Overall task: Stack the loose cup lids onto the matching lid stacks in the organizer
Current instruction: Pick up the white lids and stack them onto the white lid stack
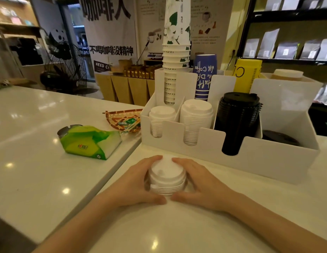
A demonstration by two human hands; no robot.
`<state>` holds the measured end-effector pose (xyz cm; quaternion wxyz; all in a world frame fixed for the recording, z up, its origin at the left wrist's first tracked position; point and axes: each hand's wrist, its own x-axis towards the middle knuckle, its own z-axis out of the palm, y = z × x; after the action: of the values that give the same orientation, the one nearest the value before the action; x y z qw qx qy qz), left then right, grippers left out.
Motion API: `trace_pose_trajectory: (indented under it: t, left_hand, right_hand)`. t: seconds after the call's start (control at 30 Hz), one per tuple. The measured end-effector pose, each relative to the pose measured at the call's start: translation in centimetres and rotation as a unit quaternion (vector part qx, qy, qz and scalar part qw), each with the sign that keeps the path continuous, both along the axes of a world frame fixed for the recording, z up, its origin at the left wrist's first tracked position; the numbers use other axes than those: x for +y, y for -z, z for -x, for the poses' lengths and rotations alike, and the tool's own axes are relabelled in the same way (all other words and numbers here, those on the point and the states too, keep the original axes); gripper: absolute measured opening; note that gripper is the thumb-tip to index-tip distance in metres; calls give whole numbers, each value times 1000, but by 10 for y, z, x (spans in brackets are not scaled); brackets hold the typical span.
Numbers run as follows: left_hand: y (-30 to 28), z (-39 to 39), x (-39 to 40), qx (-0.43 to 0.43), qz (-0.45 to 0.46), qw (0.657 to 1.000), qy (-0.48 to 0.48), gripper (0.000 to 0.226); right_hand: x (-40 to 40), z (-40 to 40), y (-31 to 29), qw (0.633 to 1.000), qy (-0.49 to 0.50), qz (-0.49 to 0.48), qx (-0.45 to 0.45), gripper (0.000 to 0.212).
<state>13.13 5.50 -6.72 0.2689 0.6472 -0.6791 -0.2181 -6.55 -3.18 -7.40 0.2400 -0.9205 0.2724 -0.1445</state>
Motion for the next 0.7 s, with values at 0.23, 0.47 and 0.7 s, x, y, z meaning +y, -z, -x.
trace_pose_trajectory:
  t: [0.23,0.47,0.7]
  left_hand:
    - [3,4,0,57,57,997,-20,90]
    - [-5,5,-2,118,115,985,-48,70]
    - [-47,-13,-22,170,169,970,-42,74]
  right_hand:
    - [3,1,1,992,37,-74,-95,78]
    - [8,-1,-13,973,66,-133,-179,72]
    - [-8,-21,-60,964,71,-128,-223,78]
